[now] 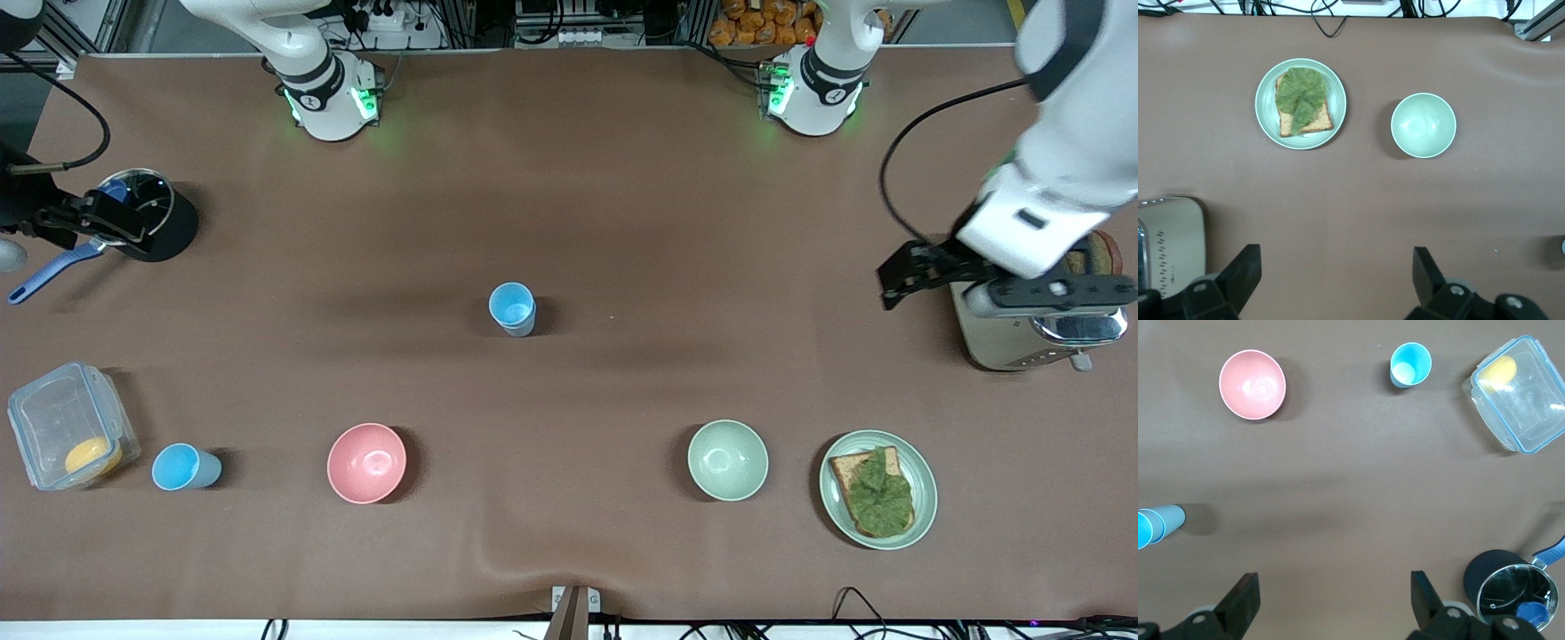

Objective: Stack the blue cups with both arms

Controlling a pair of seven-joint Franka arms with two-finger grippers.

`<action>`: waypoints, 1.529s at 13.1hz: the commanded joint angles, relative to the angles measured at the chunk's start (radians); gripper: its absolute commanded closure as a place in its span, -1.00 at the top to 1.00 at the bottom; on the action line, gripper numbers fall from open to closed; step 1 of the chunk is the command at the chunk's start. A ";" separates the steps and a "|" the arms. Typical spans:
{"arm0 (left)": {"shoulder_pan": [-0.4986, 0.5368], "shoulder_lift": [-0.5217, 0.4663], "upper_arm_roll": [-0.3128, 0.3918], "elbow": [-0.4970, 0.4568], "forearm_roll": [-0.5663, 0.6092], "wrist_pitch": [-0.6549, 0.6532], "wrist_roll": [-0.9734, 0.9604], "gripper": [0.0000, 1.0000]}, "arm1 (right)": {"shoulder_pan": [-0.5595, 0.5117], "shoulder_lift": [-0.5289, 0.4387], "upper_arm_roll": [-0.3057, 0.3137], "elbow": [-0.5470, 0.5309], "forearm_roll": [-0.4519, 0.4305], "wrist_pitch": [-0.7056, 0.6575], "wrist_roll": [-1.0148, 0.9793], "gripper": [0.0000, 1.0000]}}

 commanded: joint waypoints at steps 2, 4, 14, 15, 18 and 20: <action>0.003 -0.073 0.013 -0.044 -0.014 -0.044 0.055 1.00 | -0.007 -0.012 0.006 -0.006 0.002 -0.008 -0.002 1.00; 0.001 -0.102 0.021 -0.047 -0.013 -0.132 0.054 1.00 | -0.007 -0.012 0.006 -0.006 0.002 -0.009 -0.002 1.00; 0.044 -0.127 0.033 -0.063 -0.022 -0.180 0.195 1.00 | -0.007 -0.012 0.006 -0.005 0.002 -0.009 -0.002 1.00; 0.045 -0.127 0.033 -0.061 -0.027 -0.180 0.194 1.00 | -0.005 -0.012 0.006 -0.005 0.002 -0.009 -0.002 1.00; 0.042 -0.122 0.030 -0.052 -0.028 -0.180 0.189 1.00 | -0.005 -0.012 0.005 -0.006 0.002 -0.009 -0.002 1.00; 0.038 -0.110 0.026 -0.047 -0.022 -0.183 0.186 1.00 | -0.007 -0.012 0.005 -0.006 0.002 -0.009 -0.002 1.00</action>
